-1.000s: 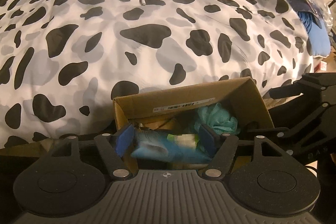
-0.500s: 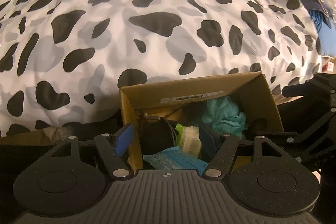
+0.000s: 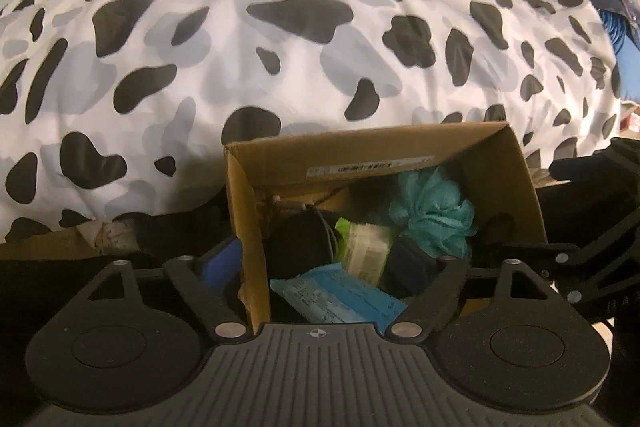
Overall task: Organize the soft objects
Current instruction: 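Open the left gripper to drop the blue packet while the right drops the strap into the box, then move both grippers back toward the white cable and black roll on the bed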
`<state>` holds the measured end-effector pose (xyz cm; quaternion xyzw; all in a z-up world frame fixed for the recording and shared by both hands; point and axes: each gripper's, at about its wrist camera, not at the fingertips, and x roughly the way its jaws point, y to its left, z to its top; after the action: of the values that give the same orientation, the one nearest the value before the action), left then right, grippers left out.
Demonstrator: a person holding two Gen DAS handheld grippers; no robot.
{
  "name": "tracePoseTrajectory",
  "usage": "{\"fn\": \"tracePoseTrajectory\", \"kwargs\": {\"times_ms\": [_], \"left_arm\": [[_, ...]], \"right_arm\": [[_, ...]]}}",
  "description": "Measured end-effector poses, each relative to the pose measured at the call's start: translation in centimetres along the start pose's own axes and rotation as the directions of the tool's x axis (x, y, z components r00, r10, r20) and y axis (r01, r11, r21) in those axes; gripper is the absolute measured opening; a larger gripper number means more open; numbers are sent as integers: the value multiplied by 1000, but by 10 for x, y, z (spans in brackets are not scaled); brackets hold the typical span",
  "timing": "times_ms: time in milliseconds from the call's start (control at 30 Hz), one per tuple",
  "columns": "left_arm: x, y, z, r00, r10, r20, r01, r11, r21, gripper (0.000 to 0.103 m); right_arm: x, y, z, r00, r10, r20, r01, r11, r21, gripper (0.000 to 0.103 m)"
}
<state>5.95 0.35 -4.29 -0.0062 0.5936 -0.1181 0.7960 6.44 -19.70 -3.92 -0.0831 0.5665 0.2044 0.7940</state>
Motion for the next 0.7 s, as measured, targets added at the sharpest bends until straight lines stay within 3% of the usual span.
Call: {"fn": "tracePoseTrajectory", "kwargs": {"times_ms": [267,700], "left_arm": [[13,-3,-2,996,22,-82,-21,1000,17,86],[18,-6,9,995,34,-92,-32,999,21,85]], "right_arm": [[13,-9,-2,993,-87,-81,90,995,33,103],[16,-13,5,992,-105,-73,108,993,51,103]]}}
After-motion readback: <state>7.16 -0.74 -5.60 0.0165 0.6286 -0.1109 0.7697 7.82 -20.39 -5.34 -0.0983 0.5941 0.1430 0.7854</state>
